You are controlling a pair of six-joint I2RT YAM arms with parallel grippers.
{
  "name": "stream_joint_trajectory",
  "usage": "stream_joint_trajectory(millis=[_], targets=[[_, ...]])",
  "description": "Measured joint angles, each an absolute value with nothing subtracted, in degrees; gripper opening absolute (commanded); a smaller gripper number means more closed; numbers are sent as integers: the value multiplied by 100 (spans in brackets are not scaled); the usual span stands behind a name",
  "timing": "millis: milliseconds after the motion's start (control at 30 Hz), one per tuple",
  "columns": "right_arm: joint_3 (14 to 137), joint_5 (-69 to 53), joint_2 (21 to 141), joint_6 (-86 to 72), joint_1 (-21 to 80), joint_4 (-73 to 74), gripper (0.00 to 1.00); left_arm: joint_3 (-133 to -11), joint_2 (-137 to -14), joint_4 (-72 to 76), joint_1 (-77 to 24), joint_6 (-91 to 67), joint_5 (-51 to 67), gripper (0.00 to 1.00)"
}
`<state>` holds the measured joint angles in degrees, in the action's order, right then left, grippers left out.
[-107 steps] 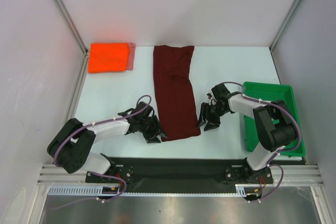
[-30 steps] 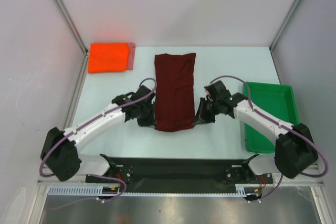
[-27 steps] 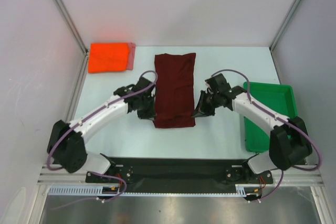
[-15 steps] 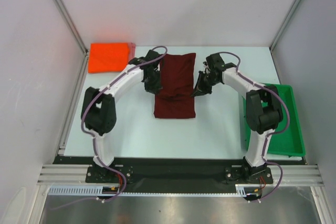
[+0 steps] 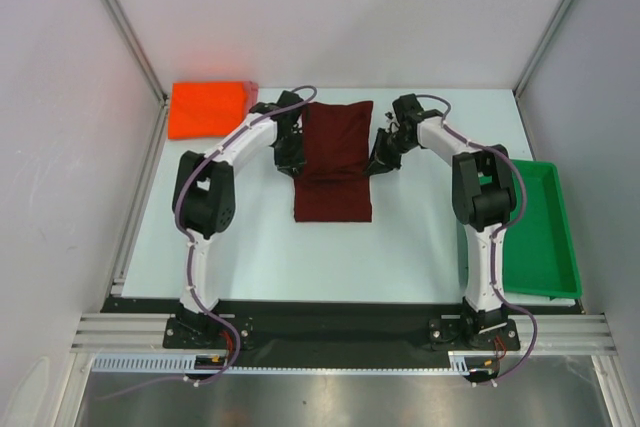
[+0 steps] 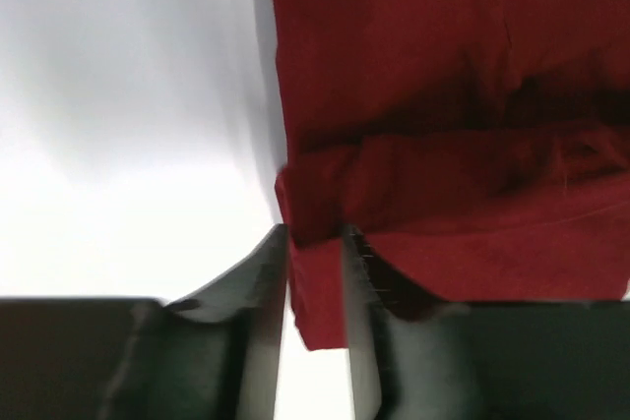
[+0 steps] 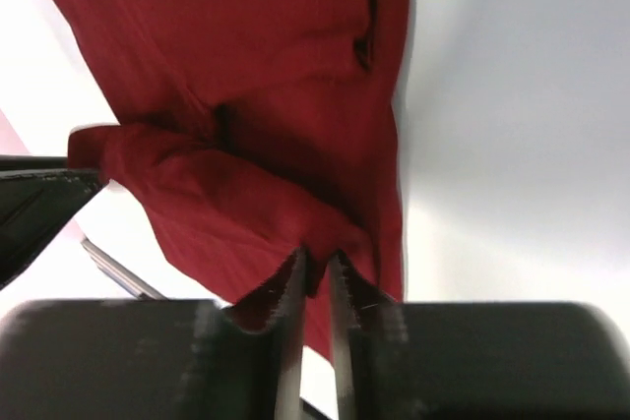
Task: Fold and stack the t-shirts
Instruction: Fold the tshirt
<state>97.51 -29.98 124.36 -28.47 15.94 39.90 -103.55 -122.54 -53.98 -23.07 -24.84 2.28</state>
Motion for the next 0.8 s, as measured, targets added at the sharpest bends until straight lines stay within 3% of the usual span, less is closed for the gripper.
stream_joint_trajectory(millis=[33,67,133,233,300,400,500,600,733,800], targets=[[9839,-3006,12516,-2845,1592,4012,31,-10401,-12293,-5391,-2292,-2469,226,41],[9959,-3004,12599,-2845,1592,4045,36,-10444,-12322,-5393,-2272,-2471,202,56],[10315,-2958,12805,-2797,1577,4191,45,-10525,-12342,-5404,-2250,-2469,89,72],[10818,-2805,12978,-2696,1540,4427,59,-10672,-12311,-5408,-2235,-2488,-158,74],[10912,-2655,12919,-2585,1529,4576,62,-10641,-12164,-5367,-2231,-2473,-307,72],[10654,-2429,12567,-2443,1529,4746,62,-10127,-11546,-5109,-2231,-2394,-296,63],[9896,-2353,11904,-2331,1651,4790,54,-9126,-10473,-4713,-2226,-2351,198,50],[9319,-2381,11415,-2285,1946,4755,31,-7867,-9472,-3813,-2231,-2425,1118,38],[8792,-2633,11236,-2410,2410,4322,4,-6820,-9295,-2910,-2316,-2646,2016,29],[8543,-2792,11257,-2497,2517,4086,0,-6617,-9572,-2602,-2344,-2751,2296,23]])
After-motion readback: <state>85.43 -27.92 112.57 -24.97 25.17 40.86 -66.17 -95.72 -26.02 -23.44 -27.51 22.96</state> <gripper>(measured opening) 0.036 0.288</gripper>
